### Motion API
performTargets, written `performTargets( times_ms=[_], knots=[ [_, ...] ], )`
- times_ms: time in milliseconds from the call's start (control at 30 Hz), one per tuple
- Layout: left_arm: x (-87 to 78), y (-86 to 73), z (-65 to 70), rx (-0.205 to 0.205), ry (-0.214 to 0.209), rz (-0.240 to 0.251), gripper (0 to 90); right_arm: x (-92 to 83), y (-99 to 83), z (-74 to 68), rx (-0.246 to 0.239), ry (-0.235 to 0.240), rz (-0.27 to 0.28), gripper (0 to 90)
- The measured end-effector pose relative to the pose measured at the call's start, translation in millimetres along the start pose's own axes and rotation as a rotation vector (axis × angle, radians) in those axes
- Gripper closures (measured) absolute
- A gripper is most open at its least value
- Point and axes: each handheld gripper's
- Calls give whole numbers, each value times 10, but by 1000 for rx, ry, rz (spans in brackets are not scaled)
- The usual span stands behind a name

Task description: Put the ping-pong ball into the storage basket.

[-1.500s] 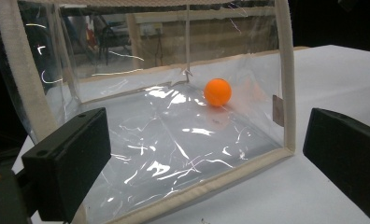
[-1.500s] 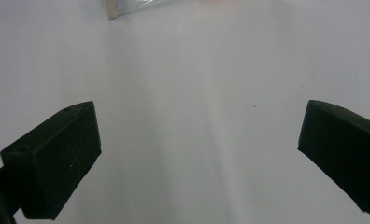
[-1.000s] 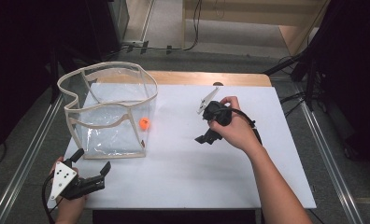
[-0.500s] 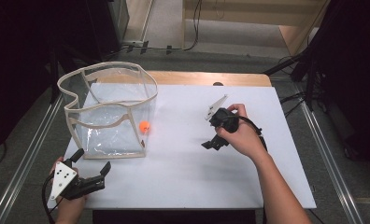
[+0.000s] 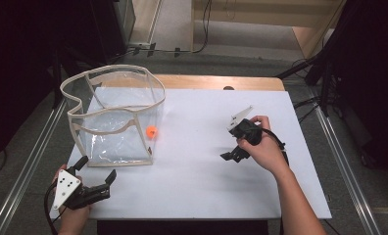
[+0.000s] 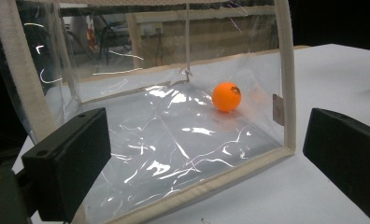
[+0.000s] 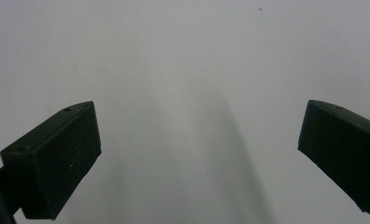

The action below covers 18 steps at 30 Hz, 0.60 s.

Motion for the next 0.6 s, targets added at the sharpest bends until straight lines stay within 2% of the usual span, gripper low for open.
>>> performTargets(
  times_ms=[600],
  knots=[
    [4,-2,4,1,4,-1,14,-94,-506,65,111,-30,70,0]
  ],
)
Point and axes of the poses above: each handheld gripper's, and its own axes: x roughly forward along the jaws, y roughly out of its top, z roughly to its right, and after that the axes turned 14 degrees about -y, right-handed
